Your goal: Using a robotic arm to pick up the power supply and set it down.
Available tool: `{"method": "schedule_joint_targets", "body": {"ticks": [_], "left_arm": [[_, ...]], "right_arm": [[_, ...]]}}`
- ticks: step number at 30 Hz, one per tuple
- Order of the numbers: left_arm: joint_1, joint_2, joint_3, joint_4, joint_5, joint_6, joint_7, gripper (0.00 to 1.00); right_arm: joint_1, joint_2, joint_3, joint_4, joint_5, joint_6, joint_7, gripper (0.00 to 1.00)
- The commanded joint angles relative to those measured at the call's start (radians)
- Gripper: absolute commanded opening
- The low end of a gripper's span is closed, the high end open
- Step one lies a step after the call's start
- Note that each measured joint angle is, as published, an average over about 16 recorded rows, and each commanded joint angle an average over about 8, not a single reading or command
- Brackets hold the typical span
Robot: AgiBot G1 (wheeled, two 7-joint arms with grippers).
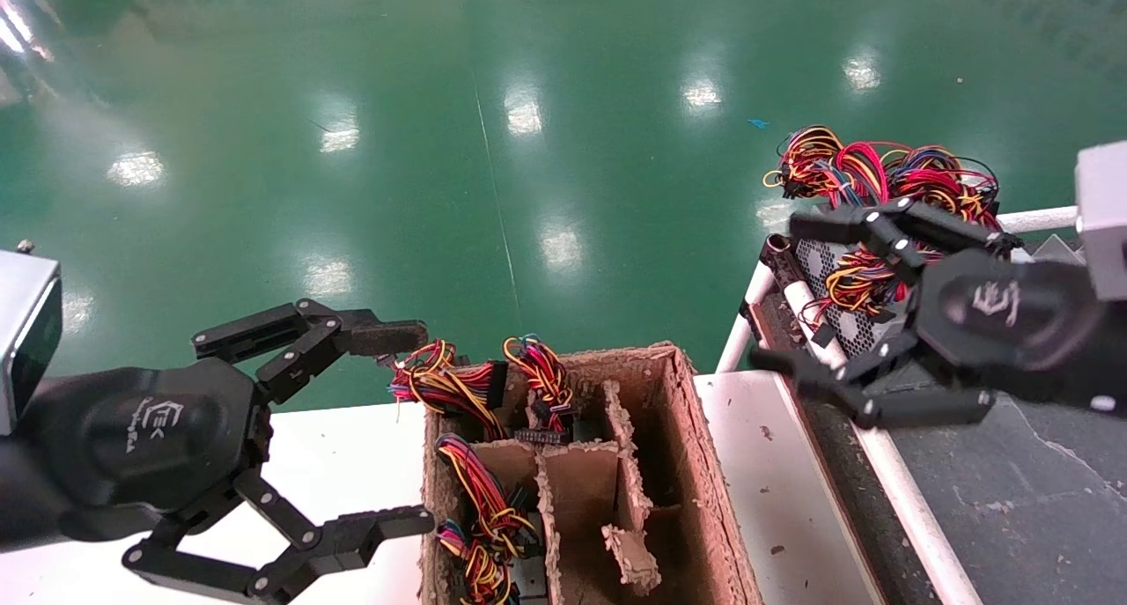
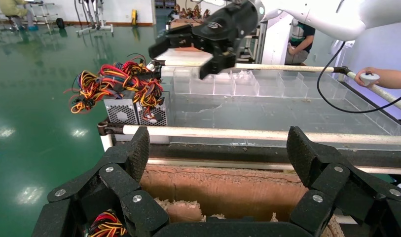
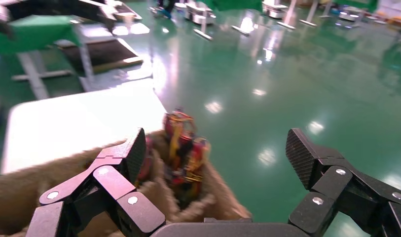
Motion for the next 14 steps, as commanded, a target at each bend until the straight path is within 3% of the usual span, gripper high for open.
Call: {"method": "schedule_joint_targets", "body": {"ticks": [1,14], "left_arm": [[0.000,0.000,0.000,0.000,0.000,0.000,0.000,1.00],[0.000,0.000,0.000,0.000,0.000,0.000,0.000,1.00]], "right_arm": [[-0.023,0.000,0.001,0.029,0.023,-0.005,0.011,1.00],[-0.150,0.003,0.003,0.188,0.150,-0.032,0.069,1.00]]}}
